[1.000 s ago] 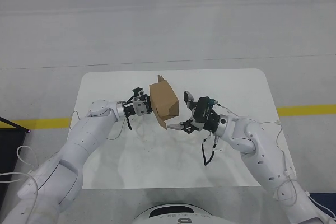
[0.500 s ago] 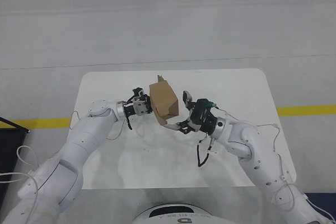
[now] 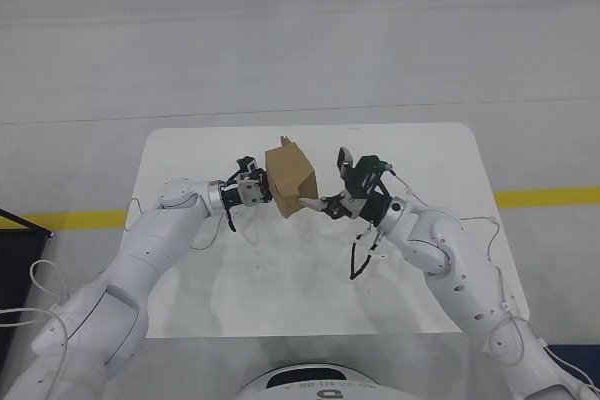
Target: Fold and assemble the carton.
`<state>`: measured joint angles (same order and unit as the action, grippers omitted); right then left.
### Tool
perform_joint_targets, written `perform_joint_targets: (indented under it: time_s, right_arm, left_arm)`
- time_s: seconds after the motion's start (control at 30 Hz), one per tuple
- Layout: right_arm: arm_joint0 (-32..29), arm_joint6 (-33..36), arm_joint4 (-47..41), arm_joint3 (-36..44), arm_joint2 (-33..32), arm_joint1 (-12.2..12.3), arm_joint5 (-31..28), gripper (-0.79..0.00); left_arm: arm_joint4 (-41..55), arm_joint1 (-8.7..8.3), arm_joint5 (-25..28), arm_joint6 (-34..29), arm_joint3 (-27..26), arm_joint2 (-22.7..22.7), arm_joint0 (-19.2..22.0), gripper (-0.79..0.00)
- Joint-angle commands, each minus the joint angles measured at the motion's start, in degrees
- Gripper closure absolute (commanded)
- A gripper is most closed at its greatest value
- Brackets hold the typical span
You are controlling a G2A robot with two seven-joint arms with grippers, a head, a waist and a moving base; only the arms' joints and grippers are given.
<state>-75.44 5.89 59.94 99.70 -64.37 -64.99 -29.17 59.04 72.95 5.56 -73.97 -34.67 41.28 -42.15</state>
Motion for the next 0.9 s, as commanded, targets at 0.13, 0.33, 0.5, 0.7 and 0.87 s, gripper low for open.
perform_joint_targets:
  time_s: [0.13,0.33,0.5,0.7,0.87]
  right_arm:
    - [0.23,0.78,-0.08,0.32,0.54,-0.13,-0.42,-0.785]
    - [-2.88,-1.96,3.22,3.63,0.19,0.31,-3.58,-0.785]
    - [-5.32,-3.55,10.27,6.77,2.01,0.17,0.93,-0.785]
    - [-5.06,-4.22,13.86,6.81,4.38,-0.47,6.39,-0.785]
    - [-5.55,-6.22,16.19,7.00,5.02,-0.64,8.04,-0.785]
  left_arm:
    - [0.00,0.00,0.00,0.00,0.00,0.00,0.00,0.000]
    - [0.00,0.00,0.00,0.00,0.00,0.00,0.00,0.000]
    - [0.00,0.00,0.00,0.00,0.00,0.00,0.00,0.000]
    - [0.00,0.00,0.00,0.00,0.00,0.00,0.00,0.000]
    - [0.00,0.00,0.00,0.00,0.00,0.00,0.00,0.000]
